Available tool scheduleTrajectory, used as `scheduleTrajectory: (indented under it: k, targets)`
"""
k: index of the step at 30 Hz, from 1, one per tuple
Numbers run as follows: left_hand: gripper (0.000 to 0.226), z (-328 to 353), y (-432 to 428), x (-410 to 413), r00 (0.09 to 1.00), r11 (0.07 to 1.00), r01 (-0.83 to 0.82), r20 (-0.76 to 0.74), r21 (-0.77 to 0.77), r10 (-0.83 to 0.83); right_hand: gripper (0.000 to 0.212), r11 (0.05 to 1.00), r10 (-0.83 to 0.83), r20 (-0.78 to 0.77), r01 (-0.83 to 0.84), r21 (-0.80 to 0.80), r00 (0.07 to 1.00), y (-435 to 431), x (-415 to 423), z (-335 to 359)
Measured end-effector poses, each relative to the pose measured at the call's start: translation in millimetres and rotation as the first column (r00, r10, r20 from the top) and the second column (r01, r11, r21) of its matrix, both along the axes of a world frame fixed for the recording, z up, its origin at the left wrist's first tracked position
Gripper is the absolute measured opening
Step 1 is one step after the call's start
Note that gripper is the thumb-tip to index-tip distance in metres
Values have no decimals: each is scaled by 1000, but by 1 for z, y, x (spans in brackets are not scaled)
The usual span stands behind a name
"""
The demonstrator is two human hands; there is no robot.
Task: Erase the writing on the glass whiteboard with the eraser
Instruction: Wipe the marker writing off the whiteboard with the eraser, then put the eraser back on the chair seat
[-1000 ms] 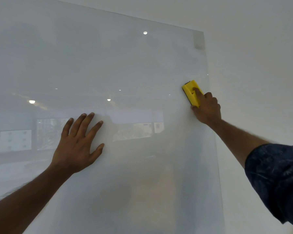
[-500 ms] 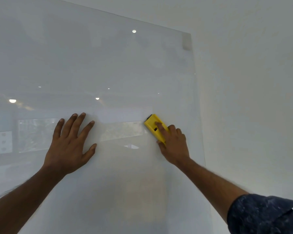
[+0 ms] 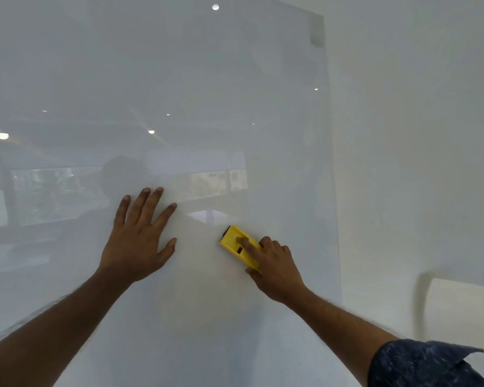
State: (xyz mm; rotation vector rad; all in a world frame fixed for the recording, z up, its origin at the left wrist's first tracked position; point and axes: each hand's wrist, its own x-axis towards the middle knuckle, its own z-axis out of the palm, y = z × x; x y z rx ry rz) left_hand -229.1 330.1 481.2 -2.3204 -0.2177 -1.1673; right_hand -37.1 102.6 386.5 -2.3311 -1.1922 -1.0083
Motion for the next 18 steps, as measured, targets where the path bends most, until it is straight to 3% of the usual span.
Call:
scheduleTrajectory:
  k: [18]
  targets:
    - [68,-185,-25,-51,932,911,199,-219,-361,-290,75,970,-201,-255,156,-185,946,-61,-98,-150]
